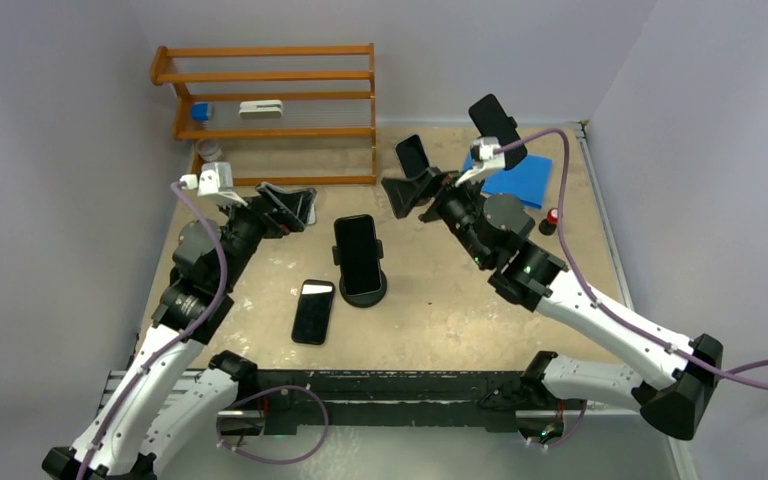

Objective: Remove the phone from the phone stand
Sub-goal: Adjust the phone stand with the phone at the center of the board.

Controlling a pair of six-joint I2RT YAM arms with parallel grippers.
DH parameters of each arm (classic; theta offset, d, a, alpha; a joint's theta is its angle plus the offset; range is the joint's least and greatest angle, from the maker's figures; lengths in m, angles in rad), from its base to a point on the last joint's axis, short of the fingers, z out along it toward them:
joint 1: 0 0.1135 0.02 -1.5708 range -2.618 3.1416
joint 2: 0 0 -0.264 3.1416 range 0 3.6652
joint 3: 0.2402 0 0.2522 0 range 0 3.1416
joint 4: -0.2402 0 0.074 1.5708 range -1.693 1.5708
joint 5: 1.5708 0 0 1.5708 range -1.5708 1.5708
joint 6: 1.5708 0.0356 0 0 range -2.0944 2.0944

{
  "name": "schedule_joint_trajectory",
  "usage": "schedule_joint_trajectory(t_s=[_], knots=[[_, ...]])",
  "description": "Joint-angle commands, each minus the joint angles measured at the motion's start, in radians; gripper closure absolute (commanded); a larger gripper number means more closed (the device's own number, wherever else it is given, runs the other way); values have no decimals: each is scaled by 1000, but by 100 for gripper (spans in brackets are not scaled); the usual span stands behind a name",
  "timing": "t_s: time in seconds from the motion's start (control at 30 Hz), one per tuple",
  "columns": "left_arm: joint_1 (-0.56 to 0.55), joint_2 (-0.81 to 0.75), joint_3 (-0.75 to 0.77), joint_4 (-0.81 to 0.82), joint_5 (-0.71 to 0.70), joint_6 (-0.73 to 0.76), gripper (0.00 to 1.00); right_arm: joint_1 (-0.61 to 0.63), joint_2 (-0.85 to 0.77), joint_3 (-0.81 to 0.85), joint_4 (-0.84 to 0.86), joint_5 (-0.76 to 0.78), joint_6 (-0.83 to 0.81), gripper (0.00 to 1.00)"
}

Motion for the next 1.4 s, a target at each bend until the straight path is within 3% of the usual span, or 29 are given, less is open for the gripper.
schedule_joint_trajectory(t_s=[0.0, 0.13, 0.2, 0.4, 0.57, 0.8, 1.1, 1.37], knots=[[-4, 38, 75, 4, -68, 21, 6, 18, 66, 174, 50, 21, -125, 2], [-4, 52, 117, -28, -81, 72, 3, 129, 152, 301, -13, 269, -264, 2], [-4, 57, 140, -45, -80, 112, 1, 146, 179, 323, -41, 298, -274, 1], [-4, 25, 112, -45, -65, 212, 0, 146, 96, 144, 27, 219, -270, 1], [-5, -61, 3, -1, 4, 242, 0, 146, -18, 12, -81, 147, -240, 1], [-5, -55, -11, 20, 84, 224, 1, 145, -217, -212, 4, 146, -90, 1], [-5, -38, -21, 25, 107, 214, 1, 145, -137, -138, -16, -105, -145, 1], [-5, -15, -24, 35, 165, 211, 3, 187, -38, -88, -84, -66, -103, 1]])
